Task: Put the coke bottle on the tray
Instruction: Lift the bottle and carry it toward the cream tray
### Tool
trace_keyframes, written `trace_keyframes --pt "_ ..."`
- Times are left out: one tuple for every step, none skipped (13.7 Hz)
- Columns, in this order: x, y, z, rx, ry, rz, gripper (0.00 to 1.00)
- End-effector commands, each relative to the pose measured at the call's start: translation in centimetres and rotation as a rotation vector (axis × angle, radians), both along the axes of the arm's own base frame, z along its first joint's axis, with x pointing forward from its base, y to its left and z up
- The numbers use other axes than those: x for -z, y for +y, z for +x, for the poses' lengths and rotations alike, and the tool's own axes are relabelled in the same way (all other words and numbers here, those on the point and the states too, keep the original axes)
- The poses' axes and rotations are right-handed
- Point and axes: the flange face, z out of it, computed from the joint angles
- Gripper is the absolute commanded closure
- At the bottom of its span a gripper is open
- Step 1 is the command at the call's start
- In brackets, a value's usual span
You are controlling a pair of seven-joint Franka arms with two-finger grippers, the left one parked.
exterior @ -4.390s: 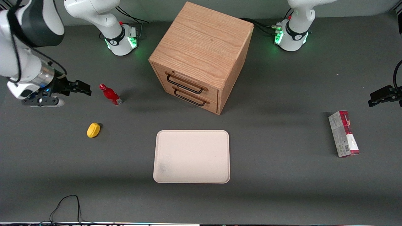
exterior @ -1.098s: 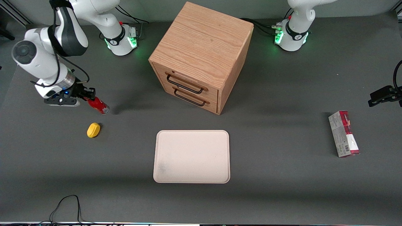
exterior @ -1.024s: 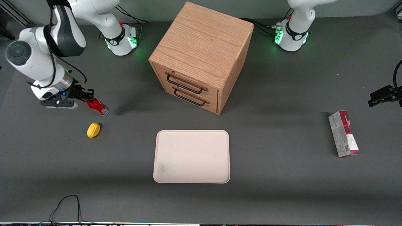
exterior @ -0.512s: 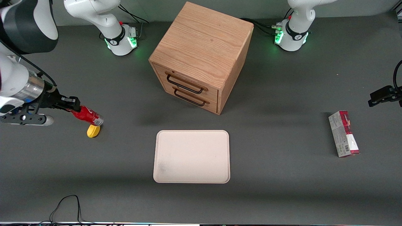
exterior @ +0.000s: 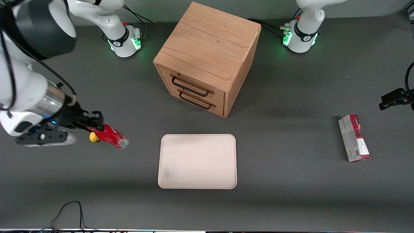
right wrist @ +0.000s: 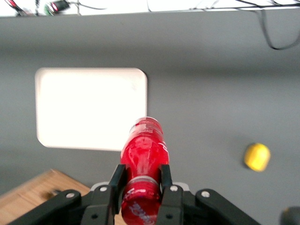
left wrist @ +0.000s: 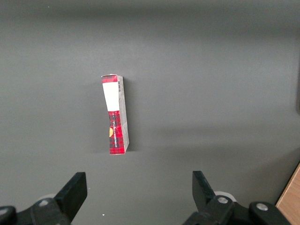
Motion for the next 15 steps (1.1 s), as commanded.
trace_keyframes --pt "4.1 3.5 2.8 0.027 -0.034 0.017 1.0" --pt "6.6 5.1 3.3 0.007 -0.03 -0.012 1.0" --pt "9.2 7.1 3.8 0.004 -0.037 -0.036 1.0" --pt "11.7 8.3 4.4 0.011 -0.053 -0.06 1.0" --pt "14.1 8.8 5.3 0.007 -0.07 -0.07 1.0" --pt "15.6 9.2 5.7 0.005 -0.078 -0.065 1.0" --pt "17.1 9.3 6.1 0.002 -0.077 -0.062 1.0" --pt "18.2 9.3 6.3 0.001 -0.075 -0.062 1.0" --pt "19.6 9.4 6.5 -0.001 -0.07 -0.066 1.0" --pt "20.5 9.2 6.6 -0.001 -0.065 -0.069 1.0" --pt "21.8 9.2 6.7 -0.001 -0.066 -0.066 1.0" --pt "23.1 9.4 6.8 0.0 -0.076 -0.058 1.0" --pt "24.2 9.6 6.7 -0.004 -0.085 -0.052 1.0" --pt "25.0 9.7 6.7 -0.007 -0.088 -0.05 1.0" --pt "25.8 9.7 6.8 -0.008 -0.084 -0.052 1.0"
